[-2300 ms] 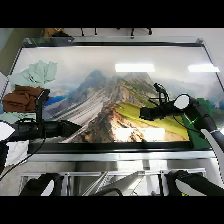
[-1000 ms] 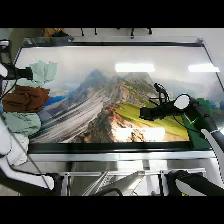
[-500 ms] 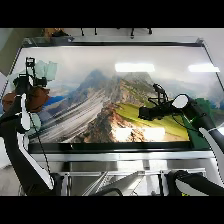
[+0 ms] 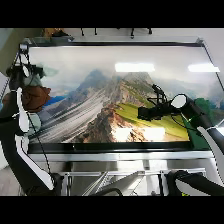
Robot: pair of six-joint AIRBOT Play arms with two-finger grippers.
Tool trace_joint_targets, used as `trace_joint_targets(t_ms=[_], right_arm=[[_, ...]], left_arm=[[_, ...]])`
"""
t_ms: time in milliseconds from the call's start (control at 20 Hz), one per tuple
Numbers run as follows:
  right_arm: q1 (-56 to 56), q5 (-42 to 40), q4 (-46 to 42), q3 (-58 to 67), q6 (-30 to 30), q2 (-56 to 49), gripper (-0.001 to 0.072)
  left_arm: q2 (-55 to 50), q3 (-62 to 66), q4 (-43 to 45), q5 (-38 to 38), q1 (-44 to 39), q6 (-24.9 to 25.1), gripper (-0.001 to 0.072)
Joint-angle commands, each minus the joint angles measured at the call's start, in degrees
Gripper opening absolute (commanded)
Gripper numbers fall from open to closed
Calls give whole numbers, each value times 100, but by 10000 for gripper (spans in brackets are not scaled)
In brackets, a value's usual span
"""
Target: Fold the shirts.
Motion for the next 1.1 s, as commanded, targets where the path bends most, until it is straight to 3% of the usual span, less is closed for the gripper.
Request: trace_joint_targets(t_ms=[0,150,350,500,750,800,850,900,1050], right_arm=[[4,4,13,-2,0,-2,21],[4,-205,15,-2,2,-4,22],[4,-138,168,-2,2,-2,21],[-9,-138,162,-2,-2,0,21],[-63,323,116,0,-299,26,39],[-116,400,120,0,-420,42,163],[-197,455,122,20,-431,59,299],[-315,535,122,83,-435,70,321],[-741,920,122,422,-658,81,325]], left_arm=[[1226,-11,-323,166,-483,-164,20],[2387,-155,-1172,-308,-1047,-142,20],[3289,-505,-2249,-2199,-1838,-146,20],[3517,-1235,-3095,-3141,-2520,-168,20],[3464,-2660,-3432,-3386,-3724,-428,25],[3453,-2870,-3429,-3383,-3864,-426,144],[3453,-3060,-3432,-3383,-3947,-435,546],[3453,-3136,-3425,-3418,-3947,-540,699],[3456,-2852,-3418,-4214,-3467,-605,698]])
